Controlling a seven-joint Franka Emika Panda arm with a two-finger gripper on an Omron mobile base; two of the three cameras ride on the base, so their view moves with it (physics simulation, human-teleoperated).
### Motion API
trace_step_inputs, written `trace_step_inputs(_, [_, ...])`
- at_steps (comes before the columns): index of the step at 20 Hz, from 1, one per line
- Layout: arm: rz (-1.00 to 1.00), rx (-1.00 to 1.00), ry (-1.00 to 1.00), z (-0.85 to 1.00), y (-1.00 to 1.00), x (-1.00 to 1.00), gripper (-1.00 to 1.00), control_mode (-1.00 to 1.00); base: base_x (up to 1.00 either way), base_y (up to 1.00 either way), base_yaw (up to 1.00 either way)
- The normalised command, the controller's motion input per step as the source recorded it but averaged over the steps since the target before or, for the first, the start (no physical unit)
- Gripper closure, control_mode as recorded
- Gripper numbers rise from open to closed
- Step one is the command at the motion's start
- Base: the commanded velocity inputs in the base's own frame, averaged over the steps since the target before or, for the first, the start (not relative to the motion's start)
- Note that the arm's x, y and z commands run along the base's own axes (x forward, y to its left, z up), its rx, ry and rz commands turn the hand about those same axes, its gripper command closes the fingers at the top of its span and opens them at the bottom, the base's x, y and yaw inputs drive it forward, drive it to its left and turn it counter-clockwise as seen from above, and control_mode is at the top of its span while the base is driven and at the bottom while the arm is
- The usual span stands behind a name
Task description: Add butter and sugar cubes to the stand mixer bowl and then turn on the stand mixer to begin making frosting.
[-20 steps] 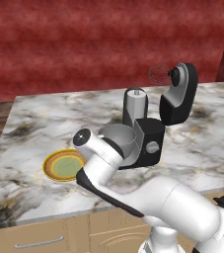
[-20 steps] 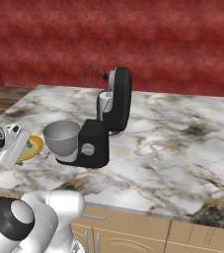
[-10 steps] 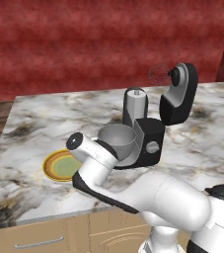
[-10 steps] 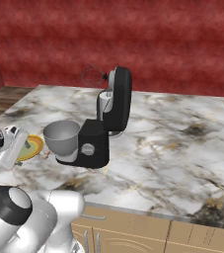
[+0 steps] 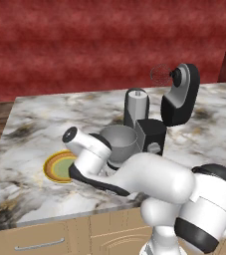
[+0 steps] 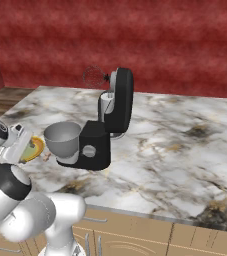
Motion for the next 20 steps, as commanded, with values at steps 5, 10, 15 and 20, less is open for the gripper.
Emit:
trace_step_inputs(5, [-0.01,-0.12,0.05,-0.20,0.00,0.12,-1.00,-1.00,0.00,0.00,0.00])
trace_step_inputs(10, [-0.01,-0.11,0.08,-0.17,0.00,0.15,-1.00,-1.00,0.00,0.00,0.00])
trace_step_inputs(15, [0.00,-0.07,0.08,-0.04,0.00,0.15,-1.00,-1.00,0.00,0.00,0.00])
trace_step_inputs(20, [0.00,-0.06,0.06,0.00,0.00,0.12,-1.00,-1.00,0.00,0.00,0.00])
